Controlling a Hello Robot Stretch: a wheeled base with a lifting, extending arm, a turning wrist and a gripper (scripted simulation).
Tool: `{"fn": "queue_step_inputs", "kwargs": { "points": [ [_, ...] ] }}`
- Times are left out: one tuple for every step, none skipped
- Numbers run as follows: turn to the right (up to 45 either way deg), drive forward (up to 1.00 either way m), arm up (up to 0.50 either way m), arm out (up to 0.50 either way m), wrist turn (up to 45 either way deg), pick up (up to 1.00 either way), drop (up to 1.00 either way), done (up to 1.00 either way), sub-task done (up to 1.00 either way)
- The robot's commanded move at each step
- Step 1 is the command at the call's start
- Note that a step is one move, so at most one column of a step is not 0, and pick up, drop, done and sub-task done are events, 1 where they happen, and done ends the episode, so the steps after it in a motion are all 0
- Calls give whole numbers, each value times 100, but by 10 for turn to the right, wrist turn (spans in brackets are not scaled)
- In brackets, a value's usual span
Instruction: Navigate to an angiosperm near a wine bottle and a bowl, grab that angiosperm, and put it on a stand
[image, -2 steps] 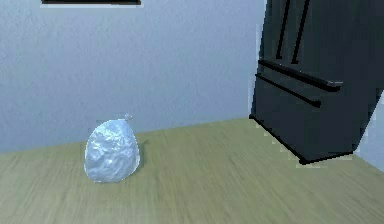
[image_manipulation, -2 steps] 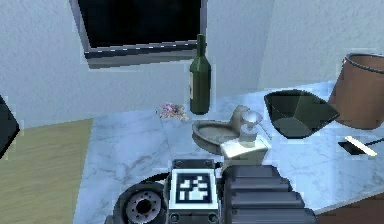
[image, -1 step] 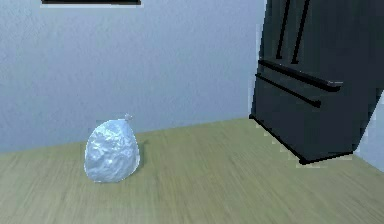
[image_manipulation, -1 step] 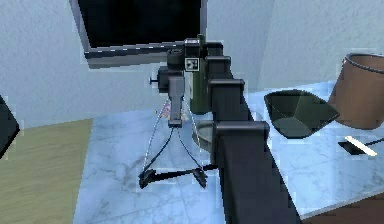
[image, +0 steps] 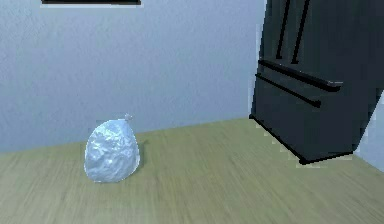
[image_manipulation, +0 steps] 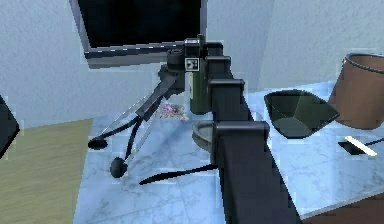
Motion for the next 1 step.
{"fn": "queue_step_inputs", "kwargs": {
  "points": [
    [0,0,0,0,450,0,0,0,0]
  ]
}}
